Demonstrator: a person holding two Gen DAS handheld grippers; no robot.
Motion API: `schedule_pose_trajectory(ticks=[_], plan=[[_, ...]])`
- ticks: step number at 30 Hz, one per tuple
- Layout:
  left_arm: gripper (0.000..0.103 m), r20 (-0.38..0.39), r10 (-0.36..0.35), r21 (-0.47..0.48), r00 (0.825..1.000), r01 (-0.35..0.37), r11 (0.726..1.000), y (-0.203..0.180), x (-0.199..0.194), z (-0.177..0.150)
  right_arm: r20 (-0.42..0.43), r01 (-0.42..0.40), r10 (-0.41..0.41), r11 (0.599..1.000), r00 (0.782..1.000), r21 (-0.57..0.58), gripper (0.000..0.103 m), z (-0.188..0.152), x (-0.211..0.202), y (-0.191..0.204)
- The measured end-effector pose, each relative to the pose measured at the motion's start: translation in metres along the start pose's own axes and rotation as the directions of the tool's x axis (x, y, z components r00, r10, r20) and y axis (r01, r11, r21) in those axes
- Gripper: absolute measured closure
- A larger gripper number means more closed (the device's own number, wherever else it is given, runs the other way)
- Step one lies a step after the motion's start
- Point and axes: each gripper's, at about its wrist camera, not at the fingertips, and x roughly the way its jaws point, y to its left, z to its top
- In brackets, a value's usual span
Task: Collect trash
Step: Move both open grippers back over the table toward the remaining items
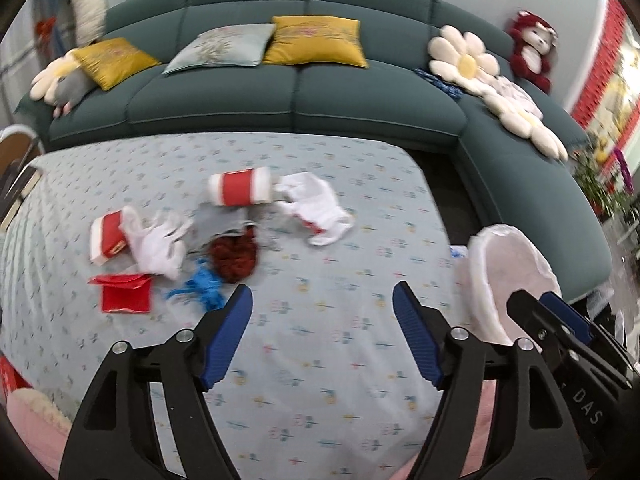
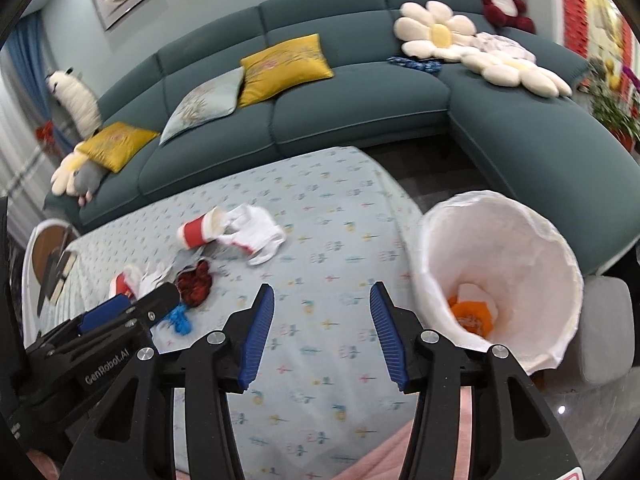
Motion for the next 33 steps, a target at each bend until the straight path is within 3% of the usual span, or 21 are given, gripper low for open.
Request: schedule_pose_trajectory(ticks=[7, 20, 27, 33], plan=[[0.023, -0.008, 0.057, -0.119, 0.998, -0.057, 0.991, 0.068, 0.003, -0.003, -0.04, -0.027, 0.024, 0.996, 0.999, -0.08, 0.051, -0.008, 0.017, 0.051], [0.021, -0.077, 0.138, -0.274, 0.987, -0.154, 0.949, 0.18, 0.024, -0.022, -0.15, -0.087, 0.056, 0.975, 0.987, -0.203, 0.051, -0.031, 0.073, 0.139], [0.02, -0.133, 0.15, -0.308, 0.98, -0.185, 0.933, 0.222, 0.052, -0.031, -0.214, -0.107, 0.055, 0.965, 0.975, -0.24, 0.051, -0.038, 0.112, 0.173], [0.015, -0.166, 0.16, -0.252, 0.973, -0.198, 0.947, 0.24, 0.078, -0.035, -0.264, -0.126, 0.054, 0.956, 0.963, -0.263, 0.051, -0.044, 0.145, 0.194]])
